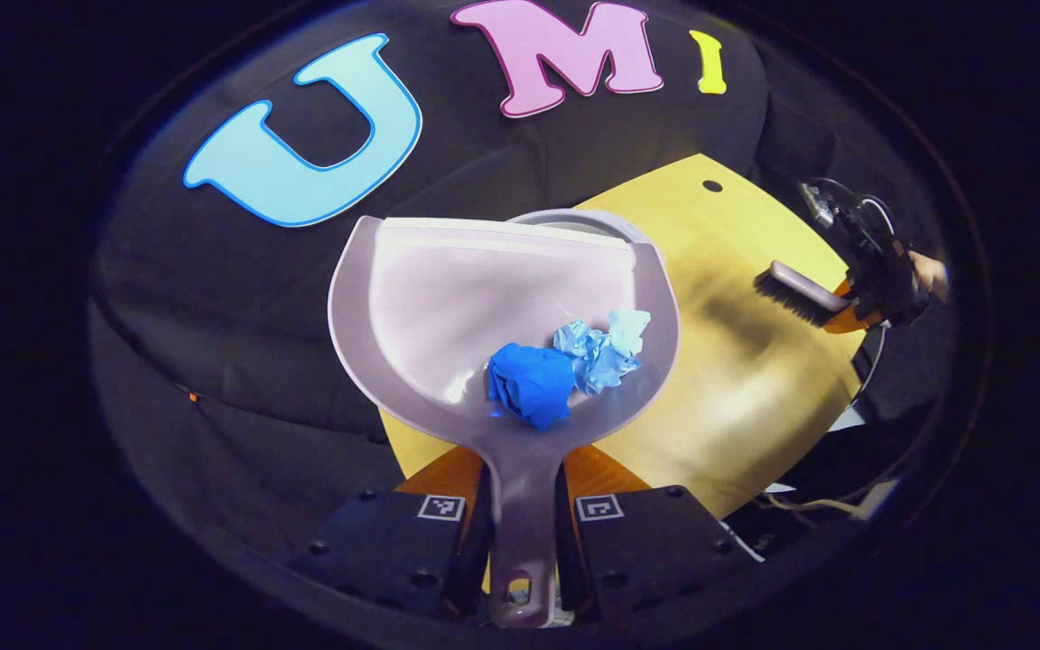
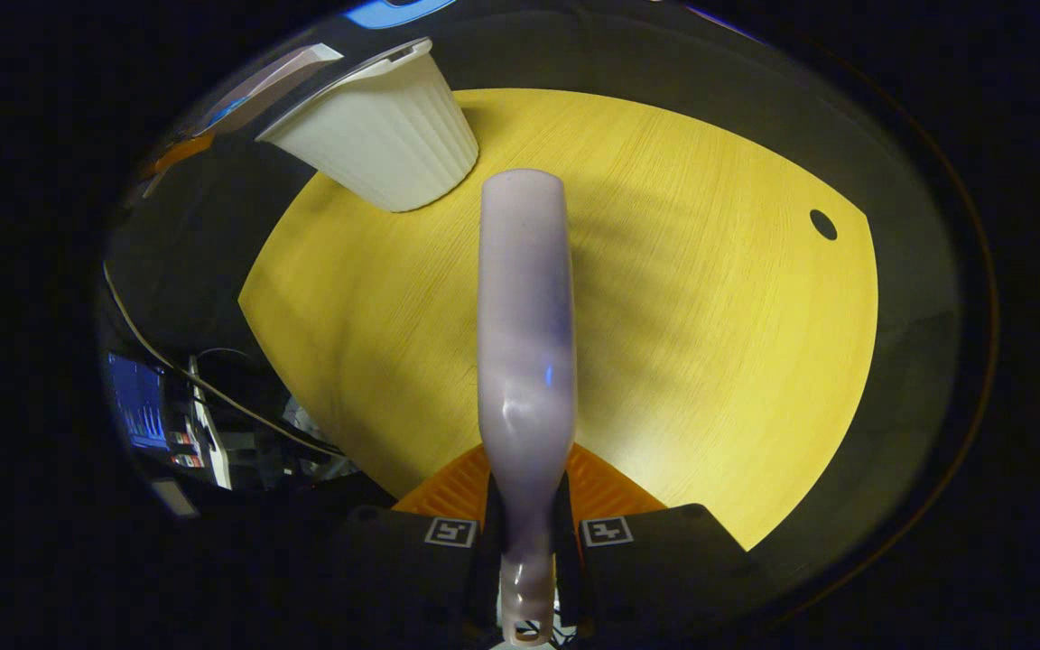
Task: Pick up the small broom and dustpan from the desktop, sweep the trash into the dustpan with the broom, and then empty the trash into the garbage bin.
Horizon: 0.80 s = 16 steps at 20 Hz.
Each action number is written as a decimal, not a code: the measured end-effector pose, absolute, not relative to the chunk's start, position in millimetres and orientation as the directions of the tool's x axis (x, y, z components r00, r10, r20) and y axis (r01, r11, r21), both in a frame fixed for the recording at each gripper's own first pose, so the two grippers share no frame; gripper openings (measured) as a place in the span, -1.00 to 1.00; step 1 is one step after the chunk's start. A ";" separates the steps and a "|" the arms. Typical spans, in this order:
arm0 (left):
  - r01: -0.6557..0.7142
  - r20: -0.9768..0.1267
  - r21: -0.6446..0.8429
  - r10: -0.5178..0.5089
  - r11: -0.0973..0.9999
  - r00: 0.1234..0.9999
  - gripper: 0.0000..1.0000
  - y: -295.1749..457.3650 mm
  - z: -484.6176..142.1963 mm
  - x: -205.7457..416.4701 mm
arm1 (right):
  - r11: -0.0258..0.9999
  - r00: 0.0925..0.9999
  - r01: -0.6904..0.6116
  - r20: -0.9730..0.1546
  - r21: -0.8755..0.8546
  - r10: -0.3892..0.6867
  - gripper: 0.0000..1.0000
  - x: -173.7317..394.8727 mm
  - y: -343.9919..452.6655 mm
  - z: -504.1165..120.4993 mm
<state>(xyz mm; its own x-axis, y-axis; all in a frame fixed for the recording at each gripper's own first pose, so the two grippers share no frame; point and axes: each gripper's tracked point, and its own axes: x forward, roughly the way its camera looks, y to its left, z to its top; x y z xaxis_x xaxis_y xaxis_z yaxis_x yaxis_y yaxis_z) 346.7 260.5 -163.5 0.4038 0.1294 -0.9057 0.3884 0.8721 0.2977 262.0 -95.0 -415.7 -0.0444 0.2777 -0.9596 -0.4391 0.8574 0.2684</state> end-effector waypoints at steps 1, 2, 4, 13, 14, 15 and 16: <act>0.412 -0.903 0.338 0.168 0.846 0.395 -0.43 267.9 -164.2 360.0 | 0.861 -0.044 -0.426 -0.957 0.277 0.286 -0.44 261.7 -95.2 -417.2; 0.438 -0.899 0.379 0.213 0.815 0.382 -0.43 276.1 -165.9 371.0 | 0.863 -0.041 -0.420 -0.956 0.280 0.290 -0.43 260.1 -94.2 -418.5; 0.524 -0.887 0.452 0.303 0.722 0.347 -0.43 286.8 -167.1 392.7 | 0.859 -0.037 -0.433 -0.958 0.272 0.284 -0.44 259.2 -94.9 -419.8; 0.718 -0.782 0.590 0.485 0.371 0.392 -0.43 298.6 -154.1 397.9 | 0.860 -0.045 -0.438 -0.961 0.263 0.271 -0.45 259.2 -94.3 -417.8; 0.699 -0.776 0.603 0.484 0.385 0.403 -0.41 299.6 -154.1 396.0 | 0.859 -0.044 -0.438 -0.961 0.265 0.274 -0.45 258.4 -93.7 -418.5; 0.670 -0.779 0.612 0.470 0.421 0.415 -0.43 295.1 -153.6 396.2 | 0.860 -0.040 -0.436 -0.960 0.265 0.276 -0.45 259.6 -93.5 -418.5; 0.627 -0.777 0.624 0.455 0.467 0.435 -0.43 291.8 -152.6 395.9 | 0.861 -0.035 -0.436 -0.961 0.263 0.276 -0.44 258.2 -92.8 -418.9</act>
